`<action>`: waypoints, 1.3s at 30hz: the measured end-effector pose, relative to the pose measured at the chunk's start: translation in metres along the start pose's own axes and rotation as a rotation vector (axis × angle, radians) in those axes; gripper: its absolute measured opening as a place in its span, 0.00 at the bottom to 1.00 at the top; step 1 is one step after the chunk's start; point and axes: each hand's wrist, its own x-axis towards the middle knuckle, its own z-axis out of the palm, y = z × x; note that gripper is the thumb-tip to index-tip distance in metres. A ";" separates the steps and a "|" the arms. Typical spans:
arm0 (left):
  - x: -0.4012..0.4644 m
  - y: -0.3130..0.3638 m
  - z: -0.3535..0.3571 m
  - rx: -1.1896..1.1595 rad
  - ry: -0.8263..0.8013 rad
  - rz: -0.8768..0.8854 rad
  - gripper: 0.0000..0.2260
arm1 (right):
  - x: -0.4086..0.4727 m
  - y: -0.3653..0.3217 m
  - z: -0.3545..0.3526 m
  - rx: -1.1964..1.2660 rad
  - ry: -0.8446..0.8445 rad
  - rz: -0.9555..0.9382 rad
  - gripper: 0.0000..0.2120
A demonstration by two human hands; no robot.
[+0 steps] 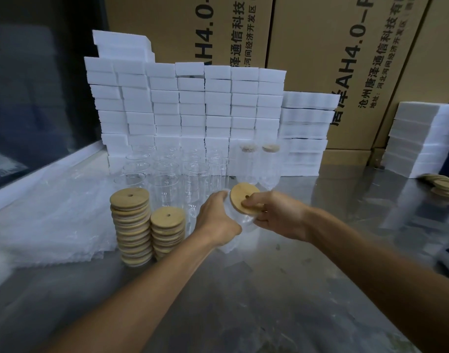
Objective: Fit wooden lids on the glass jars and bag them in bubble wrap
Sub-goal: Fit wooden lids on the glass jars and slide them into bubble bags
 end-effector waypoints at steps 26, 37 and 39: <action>0.013 0.042 -0.020 -0.184 0.075 -0.047 0.36 | 0.011 0.053 0.029 0.033 0.869 -0.431 0.19; 0.000 0.055 -0.013 -0.361 -0.031 -0.111 0.20 | 0.034 0.083 0.054 0.044 0.642 -0.483 0.35; 0.002 0.053 -0.020 -0.362 0.004 -0.038 0.13 | 0.031 0.078 0.045 0.037 0.625 -0.487 0.34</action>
